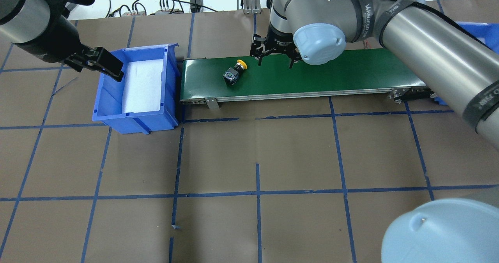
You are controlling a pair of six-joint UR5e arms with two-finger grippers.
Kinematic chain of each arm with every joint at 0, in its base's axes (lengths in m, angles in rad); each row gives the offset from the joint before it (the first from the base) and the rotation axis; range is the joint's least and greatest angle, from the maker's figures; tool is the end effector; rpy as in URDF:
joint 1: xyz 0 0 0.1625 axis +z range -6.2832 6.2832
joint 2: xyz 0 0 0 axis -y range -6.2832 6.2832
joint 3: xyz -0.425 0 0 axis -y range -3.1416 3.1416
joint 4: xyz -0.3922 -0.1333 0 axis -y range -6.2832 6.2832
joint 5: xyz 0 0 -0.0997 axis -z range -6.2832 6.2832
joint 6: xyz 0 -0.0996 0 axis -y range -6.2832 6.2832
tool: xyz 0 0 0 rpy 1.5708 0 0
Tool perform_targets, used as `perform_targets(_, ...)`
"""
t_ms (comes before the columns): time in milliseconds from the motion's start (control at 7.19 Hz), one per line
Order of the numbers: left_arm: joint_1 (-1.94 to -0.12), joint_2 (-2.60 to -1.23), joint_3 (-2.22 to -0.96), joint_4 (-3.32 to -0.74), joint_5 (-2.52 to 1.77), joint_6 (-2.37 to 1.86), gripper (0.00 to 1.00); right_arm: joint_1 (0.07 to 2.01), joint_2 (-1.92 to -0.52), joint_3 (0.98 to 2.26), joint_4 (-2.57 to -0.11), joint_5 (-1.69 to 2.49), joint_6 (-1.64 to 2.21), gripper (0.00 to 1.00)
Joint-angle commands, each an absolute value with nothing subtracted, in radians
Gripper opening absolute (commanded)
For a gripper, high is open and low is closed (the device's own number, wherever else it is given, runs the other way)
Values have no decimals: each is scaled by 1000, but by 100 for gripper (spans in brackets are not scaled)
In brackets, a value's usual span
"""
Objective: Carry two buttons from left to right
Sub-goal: 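Lower the right gripper and grasp the yellow button on the belt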
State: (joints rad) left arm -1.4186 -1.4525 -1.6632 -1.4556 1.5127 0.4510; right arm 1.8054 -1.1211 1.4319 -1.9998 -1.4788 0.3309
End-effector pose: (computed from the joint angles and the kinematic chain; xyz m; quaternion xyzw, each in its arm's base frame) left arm -0.0686 -0.4704 0.5103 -0.1504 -0.9857 0.0759 0.0067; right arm 0.2940 -0.6174 0.3386 0.0453 0.9962 -0.0439 0.0605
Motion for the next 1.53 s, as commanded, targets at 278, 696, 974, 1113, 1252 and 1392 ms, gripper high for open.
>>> perform_targets(278, -1427, -1505, -1621, -1497, 1502, 451, 100, 1805, -1100, 1431, -2017, -1477, 365, 89)
perform_targets(696, -1428, -1516, -1620, -1494, 1491, 451, 100, 1806, -1078, 1430, -2057, -1441, 613, 87)
perform_targets(974, -1433, -1528, -1620, -1483, 1463, 465, 100, 1804, -1063, 1431, -2066, -1454, 617, 86)
perform_targets(1113, -1433, -1526, -1620, -1482, 1465, 465, 100, 1805, -1055, 1431, -2084, -1456, 620, 86)
perform_targets(1252, -1433, -1523, -1620, -1482, 1466, 463, 100, 1807, -1054, 1430, -2085, -1453, 620, 86)
perform_targets(1392, -1433, -1522, -1621, -1483, 1466, 465, 100, 1809, -1054, 1430, -2095, -1450, 618, 86)
